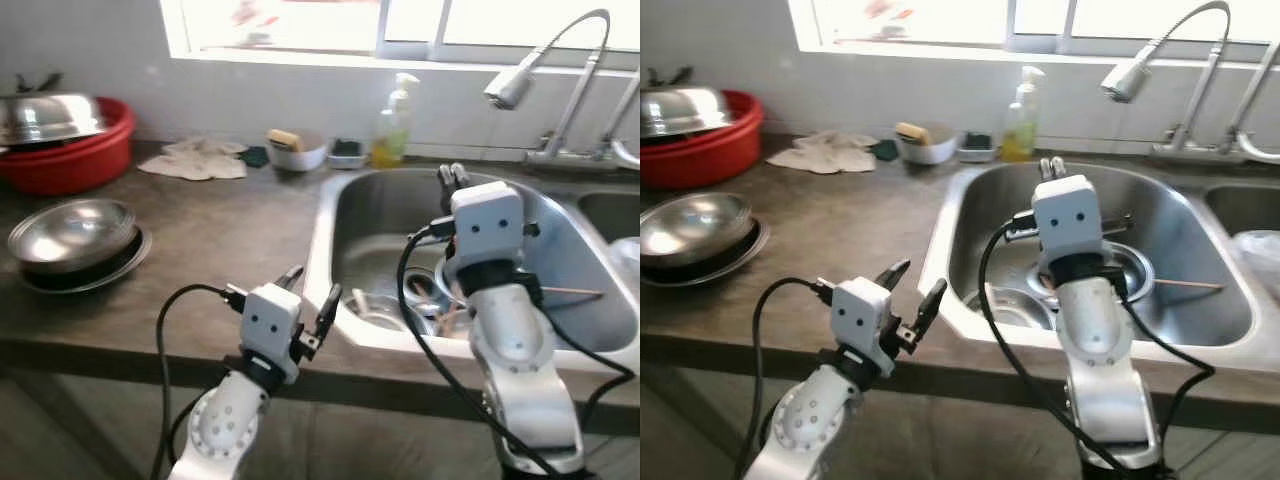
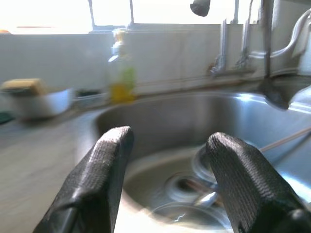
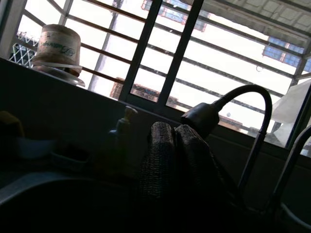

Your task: Kitchen organization

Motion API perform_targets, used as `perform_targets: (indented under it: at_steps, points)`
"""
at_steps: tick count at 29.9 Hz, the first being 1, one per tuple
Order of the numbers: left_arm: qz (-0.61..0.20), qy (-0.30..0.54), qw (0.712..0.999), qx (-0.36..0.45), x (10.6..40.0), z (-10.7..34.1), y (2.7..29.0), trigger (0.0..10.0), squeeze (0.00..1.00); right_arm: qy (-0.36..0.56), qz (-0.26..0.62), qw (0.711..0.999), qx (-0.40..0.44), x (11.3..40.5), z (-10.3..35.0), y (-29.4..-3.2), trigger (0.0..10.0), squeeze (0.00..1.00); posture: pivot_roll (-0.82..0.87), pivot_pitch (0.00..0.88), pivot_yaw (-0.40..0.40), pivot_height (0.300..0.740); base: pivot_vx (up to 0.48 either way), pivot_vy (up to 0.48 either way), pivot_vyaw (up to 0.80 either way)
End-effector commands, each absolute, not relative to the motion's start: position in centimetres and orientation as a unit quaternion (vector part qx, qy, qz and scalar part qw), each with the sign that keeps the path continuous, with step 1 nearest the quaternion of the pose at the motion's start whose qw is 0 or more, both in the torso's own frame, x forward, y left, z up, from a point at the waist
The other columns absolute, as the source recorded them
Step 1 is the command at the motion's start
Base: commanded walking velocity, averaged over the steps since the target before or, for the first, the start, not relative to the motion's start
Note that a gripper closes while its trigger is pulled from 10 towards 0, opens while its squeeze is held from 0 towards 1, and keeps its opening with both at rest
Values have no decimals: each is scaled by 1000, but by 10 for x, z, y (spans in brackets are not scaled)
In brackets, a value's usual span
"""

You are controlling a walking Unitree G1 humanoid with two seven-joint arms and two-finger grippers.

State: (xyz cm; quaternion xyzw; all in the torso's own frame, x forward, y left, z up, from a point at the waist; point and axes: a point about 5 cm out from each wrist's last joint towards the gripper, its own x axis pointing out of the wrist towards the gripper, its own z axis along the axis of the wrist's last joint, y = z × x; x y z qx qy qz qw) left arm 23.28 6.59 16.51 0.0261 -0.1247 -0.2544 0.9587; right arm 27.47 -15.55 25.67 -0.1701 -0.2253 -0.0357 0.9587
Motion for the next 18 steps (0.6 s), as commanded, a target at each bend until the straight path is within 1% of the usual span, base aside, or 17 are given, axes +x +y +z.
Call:
perform_targets:
  at_steps: [1,8,11,13,15,18]
  points:
    - [-238,-126,962,34,235,167,74,10000,0,-233,-33,958,-162,279,266,-155,10000,0,153,44,-29,740,0,0,0]
    - [-235,-123,964,34,235,165,75,10000,0,-187,-47,966,-169,295,266,-168,10000,0,152,54,-32,740,0,0,0]
    - [-235,-123,964,33,235,166,74,10000,0,-143,-43,971,-189,313,261,-176,10000,0,152,64,-37,740,0,0,0]
    - [-236,-123,963,31,234,167,73,10000,0,-96,-29,972,-212,333,252,-181,10000,0,154,69,-40,740,0,0,0]
    - [-236,-123,963,31,233,167,73,10000,0,-74,-29,973,-216,339,248,-183,10000,0,164,72,-42,740,0,0,0]
    - [-235,-122,964,31,232,167,74,10000,0,-39,-19,968,-246,348,239,-185,10000,0,170,78,-46,740,0,0,0]
